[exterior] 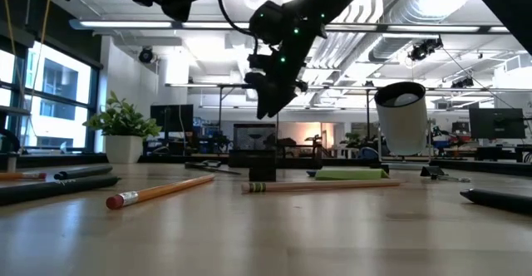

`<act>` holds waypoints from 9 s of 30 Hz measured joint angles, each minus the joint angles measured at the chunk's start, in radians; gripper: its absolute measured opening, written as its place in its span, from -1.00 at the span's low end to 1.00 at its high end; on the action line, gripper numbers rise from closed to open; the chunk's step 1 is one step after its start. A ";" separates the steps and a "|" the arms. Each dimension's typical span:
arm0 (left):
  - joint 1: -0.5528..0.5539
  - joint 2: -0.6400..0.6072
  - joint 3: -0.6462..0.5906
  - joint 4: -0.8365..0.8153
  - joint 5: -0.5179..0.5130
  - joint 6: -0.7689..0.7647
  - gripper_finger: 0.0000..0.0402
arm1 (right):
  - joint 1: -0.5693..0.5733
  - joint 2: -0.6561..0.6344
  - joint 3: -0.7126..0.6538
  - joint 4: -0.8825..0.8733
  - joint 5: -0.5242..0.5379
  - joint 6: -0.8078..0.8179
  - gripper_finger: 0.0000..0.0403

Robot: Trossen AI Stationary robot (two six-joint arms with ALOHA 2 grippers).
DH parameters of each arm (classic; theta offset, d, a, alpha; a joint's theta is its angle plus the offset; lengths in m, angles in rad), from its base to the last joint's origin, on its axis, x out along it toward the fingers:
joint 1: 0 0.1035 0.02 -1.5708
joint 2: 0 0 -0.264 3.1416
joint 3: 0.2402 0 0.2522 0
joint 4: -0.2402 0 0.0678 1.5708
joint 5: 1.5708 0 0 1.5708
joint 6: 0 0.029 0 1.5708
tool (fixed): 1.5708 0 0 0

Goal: Pick and place office supplies into organizer
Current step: Put the black binder clip into the black desk organizer, then put the blue eraser into the black desk organizer, then put the black scissors into the black desk organizer

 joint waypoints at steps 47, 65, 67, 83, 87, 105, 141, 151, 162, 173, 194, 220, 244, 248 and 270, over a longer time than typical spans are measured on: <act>0.000 0.000 -0.015 -0.042 -0.038 -0.163 -0.73 | 0.314 -0.114 -0.317 -0.209 -0.249 -0.114 0.04; -0.001 0.000 -0.015 -0.039 -0.034 -0.171 -0.73 | 0.287 -0.131 -0.454 -0.059 -0.160 -0.338 0.02; 0.000 0.000 -0.015 -0.046 -0.035 -0.171 -0.73 | 0.268 -0.131 -0.463 -0.044 -0.202 -0.332 0.01; 0.000 0.000 -0.016 -0.054 -0.034 -0.167 -0.73 | 0.212 -0.133 -0.502 -0.028 -0.329 -0.305 -0.51; 0.000 0.000 -0.015 -0.055 -0.034 -0.167 -0.73 | 0.211 -0.132 -0.495 -0.041 -0.336 -0.296 -0.65; 0.000 0.001 -0.015 -0.056 -0.038 -0.164 -0.73 | 0.116 -0.128 -0.174 -0.030 -0.215 -0.439 -0.71; 0.000 0.001 -0.016 -0.053 -0.061 -0.129 -0.73 | -0.156 -0.077 -0.166 0.315 -0.419 -0.441 -0.27; 0.000 0.001 -0.016 -0.108 -0.061 -0.141 -0.73 | -0.130 -0.081 -0.119 0.061 -0.440 -0.343 -0.06; -0.003 0.001 -0.016 -0.099 -0.049 -0.184 -0.73 | 0.045 -0.082 -0.164 -0.291 -0.536 -0.211 -0.15; -0.009 0.001 -0.016 -0.073 -0.046 -0.194 -0.73 | 0.185 -0.085 -0.164 -0.546 -0.275 -0.155 -0.25; -0.039 0.001 -0.076 -0.008 -0.123 -0.217 -0.73 | -0.001 -0.632 -0.798 -0.117 -0.288 0.269 -0.35; 0.238 0.053 0.170 -0.644 -0.448 -0.531 -0.73 | 0.127 -0.703 -1.033 0.717 -0.244 -0.001 -0.35; 0.644 0.700 0.601 -0.892 -0.280 -0.150 -0.73 | 0.113 -0.705 -1.032 0.690 -0.312 -0.156 -0.35; 0.656 0.749 0.615 -0.868 -0.270 -0.108 -0.73 | 0.115 -0.705 -1.032 0.645 -0.343 -0.155 -0.35; 0.681 0.833 0.616 -0.871 -0.149 -0.148 -0.73 | 0.184 -0.705 -1.032 0.651 -0.423 -0.110 -0.35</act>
